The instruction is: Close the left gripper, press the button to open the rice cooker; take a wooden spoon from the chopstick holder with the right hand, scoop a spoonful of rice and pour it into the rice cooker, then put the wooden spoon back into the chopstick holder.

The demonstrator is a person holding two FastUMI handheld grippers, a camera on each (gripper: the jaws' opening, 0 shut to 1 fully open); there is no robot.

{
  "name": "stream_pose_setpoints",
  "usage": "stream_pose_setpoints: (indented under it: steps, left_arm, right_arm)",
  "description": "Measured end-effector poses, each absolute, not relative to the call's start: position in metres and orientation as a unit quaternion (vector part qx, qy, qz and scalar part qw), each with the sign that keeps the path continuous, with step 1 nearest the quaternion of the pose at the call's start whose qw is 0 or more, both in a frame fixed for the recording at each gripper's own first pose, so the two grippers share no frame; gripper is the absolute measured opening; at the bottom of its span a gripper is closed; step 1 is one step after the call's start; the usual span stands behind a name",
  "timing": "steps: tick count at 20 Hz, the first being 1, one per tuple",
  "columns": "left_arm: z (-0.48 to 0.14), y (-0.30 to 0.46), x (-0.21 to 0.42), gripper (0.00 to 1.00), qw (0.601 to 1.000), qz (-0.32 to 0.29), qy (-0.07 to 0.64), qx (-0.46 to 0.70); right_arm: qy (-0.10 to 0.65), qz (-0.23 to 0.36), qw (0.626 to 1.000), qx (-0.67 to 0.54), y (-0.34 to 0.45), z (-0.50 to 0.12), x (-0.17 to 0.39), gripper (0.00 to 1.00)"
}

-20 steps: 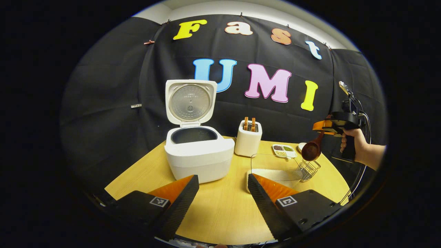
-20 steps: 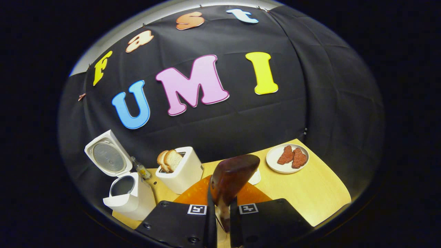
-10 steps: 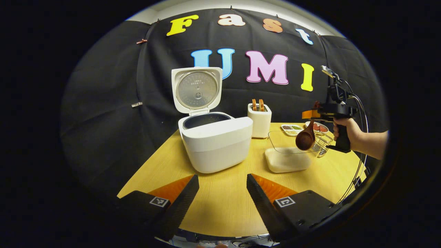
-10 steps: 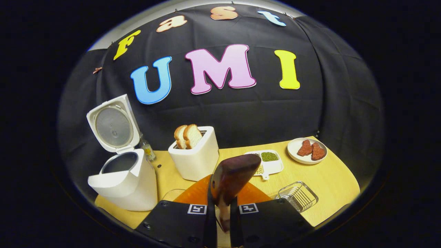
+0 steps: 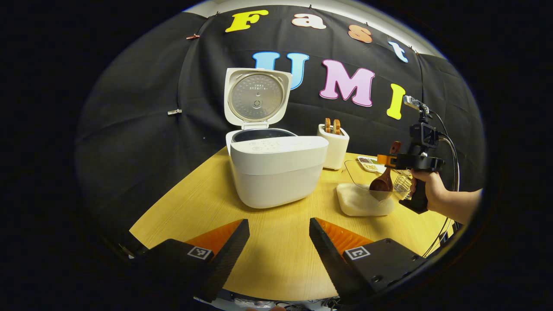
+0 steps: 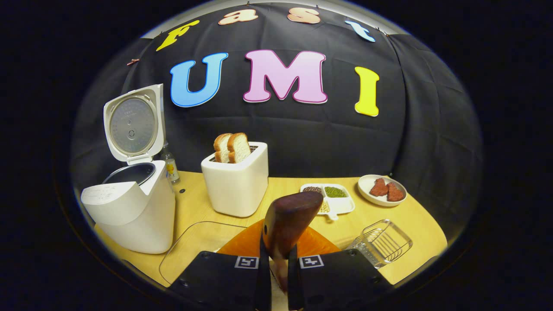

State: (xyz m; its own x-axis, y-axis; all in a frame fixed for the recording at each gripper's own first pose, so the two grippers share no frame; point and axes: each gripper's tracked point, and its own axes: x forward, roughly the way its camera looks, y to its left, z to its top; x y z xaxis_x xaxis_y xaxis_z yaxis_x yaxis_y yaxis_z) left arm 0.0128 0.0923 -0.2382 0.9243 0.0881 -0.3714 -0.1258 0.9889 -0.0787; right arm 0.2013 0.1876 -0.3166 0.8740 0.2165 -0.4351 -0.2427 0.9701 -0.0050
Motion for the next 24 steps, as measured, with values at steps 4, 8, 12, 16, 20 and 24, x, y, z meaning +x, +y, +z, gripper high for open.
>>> stream_pose_setpoints:
  steps: [4, 8, 12, 16, 20, 24]
  left_arm:
    - [-0.239, 0.101, 0.015, 0.96, 0.978, 0.063, 0.189, -0.062]
    - [-0.241, 0.107, 0.012, 0.96, 0.976, 0.069, 0.192, -0.073]
    - [-0.239, 0.110, 0.013, 0.96, 0.975, 0.070, 0.192, -0.082]
    - [-0.237, 0.111, 0.014, 0.96, 0.975, 0.069, 0.191, -0.091]
    - [-0.232, 0.112, 0.014, 0.96, 0.976, 0.067, 0.187, -0.094]
    - [-0.223, 0.115, 0.015, 0.96, 0.977, 0.063, 0.181, -0.094]
  right_arm:
    - [0.241, 0.131, 0.962, 0.008, 0.214, -0.319, 0.187, 0.19]
    - [0.283, 0.122, 0.948, 0.077, 0.229, -0.323, 0.181, 0.19]
    - [0.324, 0.090, 0.923, 0.188, 0.224, -0.327, 0.182, 0.19]
    - [0.354, 0.059, 0.890, 0.280, 0.209, -0.333, 0.181, 0.19]
    - [0.364, 0.033, 0.868, 0.335, 0.191, -0.330, 0.177, 0.19]
    - [0.354, -0.021, 0.846, 0.399, 0.163, -0.321, 0.180, 0.19]
